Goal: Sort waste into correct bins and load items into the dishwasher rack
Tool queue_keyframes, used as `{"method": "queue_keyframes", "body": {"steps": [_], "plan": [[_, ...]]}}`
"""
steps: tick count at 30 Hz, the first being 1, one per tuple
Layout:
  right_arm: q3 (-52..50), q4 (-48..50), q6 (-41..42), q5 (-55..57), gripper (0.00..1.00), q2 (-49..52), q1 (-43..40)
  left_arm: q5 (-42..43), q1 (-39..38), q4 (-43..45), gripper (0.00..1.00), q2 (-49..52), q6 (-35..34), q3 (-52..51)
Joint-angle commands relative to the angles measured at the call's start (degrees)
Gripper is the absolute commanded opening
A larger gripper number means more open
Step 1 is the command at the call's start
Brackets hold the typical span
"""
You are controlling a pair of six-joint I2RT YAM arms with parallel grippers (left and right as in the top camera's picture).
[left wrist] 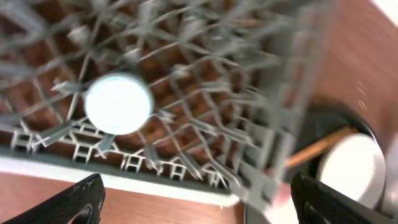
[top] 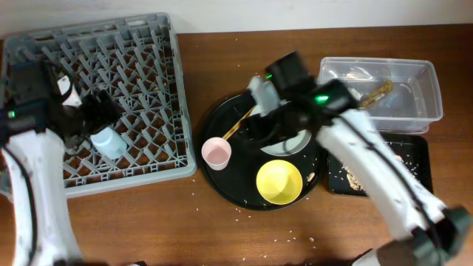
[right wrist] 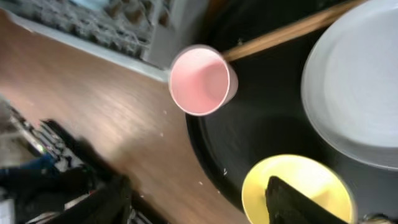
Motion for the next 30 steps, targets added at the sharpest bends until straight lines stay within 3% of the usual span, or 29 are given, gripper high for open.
{"method": "queue_keyframes", "body": {"steps": [1,3,6,8,9,10,12,14,15,16,19,22,24,27,28,30], "plan": [[-7.6,7.9,7.8,2.9,0.65,7.3,4.9,2.9,-6.2,-1.7,0.95,-8.9,11.1,1.5],[-9.1,15.4,7.9,3.2,0.65,11.7,6.1,9.3,-9.1,-2.3,0.95,-9.2,11.1,1.3],[-9.1,18.6,9.1,4.2,0.5,17.2,6.0,23.6,-9.9,-2.2,0.95,-8.8,12.0,1.2],[-8.9,18.8,9.1,3.9,0.13,16.9,5.9,30.2,-9.9,-1.9,0.95,-8.5,12.2,1.2],[-7.5,16.3,9.1,3.4,0.04,14.2,4.6,33.9,-9.9,-1.2,0.96,-8.5,12.2,1.2],[-5.9,13.6,9.0,1.5,0.04,11.7,3.0,38.6,-9.9,-0.2,0.96,-8.5,12.2,1.2],[-1.6,8.0,-0.6,-10.6,0.04,2.3,-3.2,50.9,-10.0,2.8,0.96,-8.1,12.2,1.2],[-0.9,4.6,-21.2,-35.0,0.04,-8.4,-9.2,59.3,-12.8,4.8,0.96,-8.0,12.2,1.2],[-0.9,0.2,-30.8,-39.6,0.04,-12.3,-9.8,61.4,-15.9,5.5,0.96,-8.0,12.1,1.2],[-0.9,-0.9,-31.9,-39.6,0.04,-13.7,-9.7,62.1,-18.5,6.0,0.96,-8.0,12.1,1.2],[-0.9,1.1,-32.3,-42.2,0.04,-14.2,-9.8,65.9,-22.7,6.5,0.95,-8.0,12.1,1.2],[-0.9,10.6,-26.3,-42.8,0.04,-14.1,-10.0,68.9,-26.5,6.5,0.75,-8.0,12.2,1.2],[-0.9,18.0,-18.3,-42.6,0.04,-14.1,-11.9,68.8,-26.9,6.3,0.74,-8.0,12.2,1.2],[-0.9,22.8,-13.2,-40.0,0.04,-14.1,-12.8,68.8,-26.9,6.3,0.72,-8.0,12.1,1.2],[-0.9,23.8,-12.0,-39.4,0.04,-14.1,-12.8,68.9,-26.9,6.3,0.73,-8.0,12.1,1.2],[-0.9,25.0,-11.6,-39.3,0.04,-14.1,-12.8,70.1,-26.9,6.4,0.98,-8.0,12.1,1.2]]}}
